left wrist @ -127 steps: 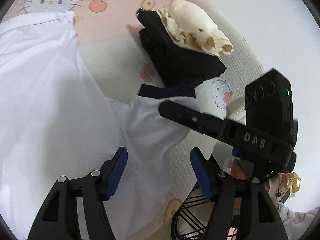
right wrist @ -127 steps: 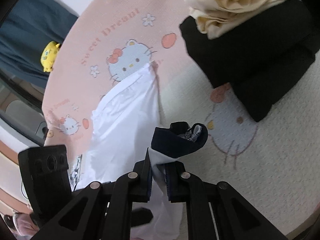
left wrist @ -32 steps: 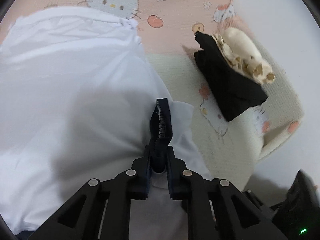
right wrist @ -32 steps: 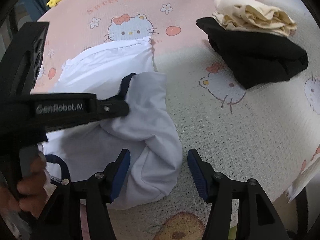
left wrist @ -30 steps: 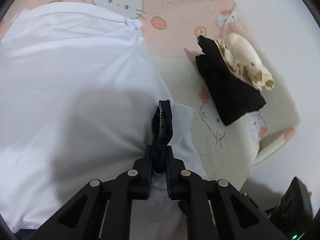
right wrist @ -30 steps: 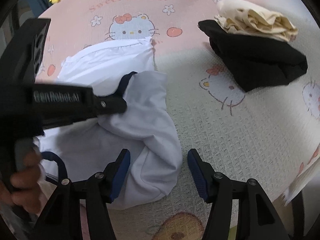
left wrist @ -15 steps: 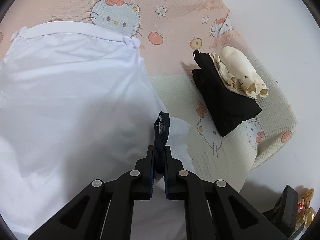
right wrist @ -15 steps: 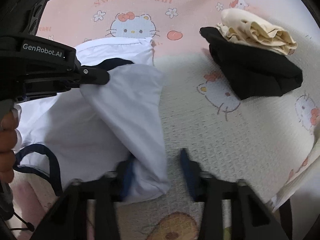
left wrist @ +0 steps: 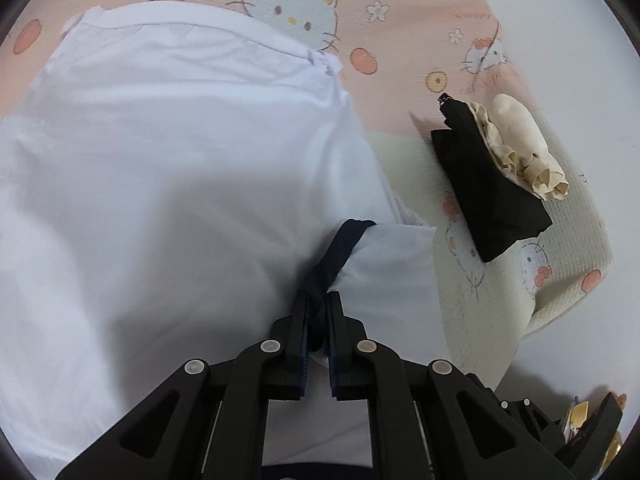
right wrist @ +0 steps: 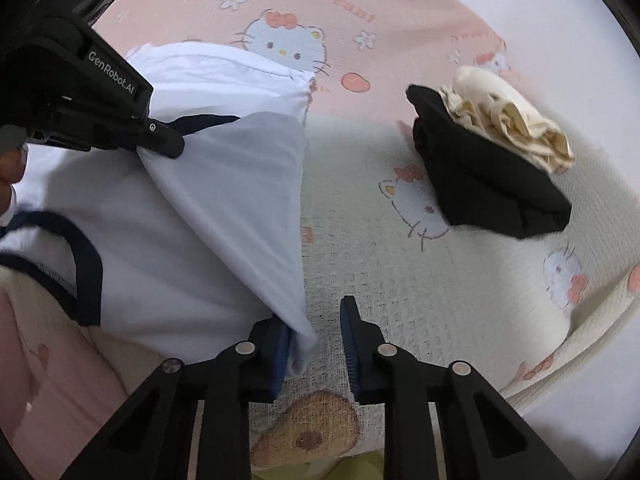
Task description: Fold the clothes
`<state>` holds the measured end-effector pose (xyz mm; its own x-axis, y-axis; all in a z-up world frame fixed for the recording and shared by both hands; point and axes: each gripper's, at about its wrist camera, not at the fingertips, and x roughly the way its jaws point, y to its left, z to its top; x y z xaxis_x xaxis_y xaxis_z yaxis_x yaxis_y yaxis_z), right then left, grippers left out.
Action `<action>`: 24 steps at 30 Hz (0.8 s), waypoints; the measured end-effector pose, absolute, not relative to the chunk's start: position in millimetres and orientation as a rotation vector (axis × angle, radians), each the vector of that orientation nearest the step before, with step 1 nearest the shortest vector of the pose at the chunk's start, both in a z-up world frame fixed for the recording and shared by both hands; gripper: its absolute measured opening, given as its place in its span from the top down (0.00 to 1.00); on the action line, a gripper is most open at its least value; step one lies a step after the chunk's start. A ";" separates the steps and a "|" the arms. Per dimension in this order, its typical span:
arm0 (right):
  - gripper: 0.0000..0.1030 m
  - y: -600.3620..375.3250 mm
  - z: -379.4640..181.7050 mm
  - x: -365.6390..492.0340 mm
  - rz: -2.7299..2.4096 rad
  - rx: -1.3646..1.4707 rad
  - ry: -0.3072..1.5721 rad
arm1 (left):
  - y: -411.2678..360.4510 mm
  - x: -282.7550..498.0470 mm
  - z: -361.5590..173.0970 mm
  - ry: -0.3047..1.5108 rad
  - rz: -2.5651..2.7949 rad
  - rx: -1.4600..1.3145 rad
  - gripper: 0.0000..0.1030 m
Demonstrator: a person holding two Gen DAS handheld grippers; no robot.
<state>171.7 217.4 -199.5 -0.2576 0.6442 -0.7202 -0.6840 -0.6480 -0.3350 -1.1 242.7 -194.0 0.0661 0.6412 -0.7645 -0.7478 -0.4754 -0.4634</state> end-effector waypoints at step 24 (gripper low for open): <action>0.90 216.1 -201.5 175.0 2.109 -1.173 0.016 | 214.0 -10.3 -181.6 0.051 1.625 -1.233 0.94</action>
<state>175.0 216.1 -201.5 -0.3340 0.5756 -0.7464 -0.5872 -0.7465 -0.3129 -10.3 214.0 -181.6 0.0775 0.6881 -0.7215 -0.7323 -0.4518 -0.5096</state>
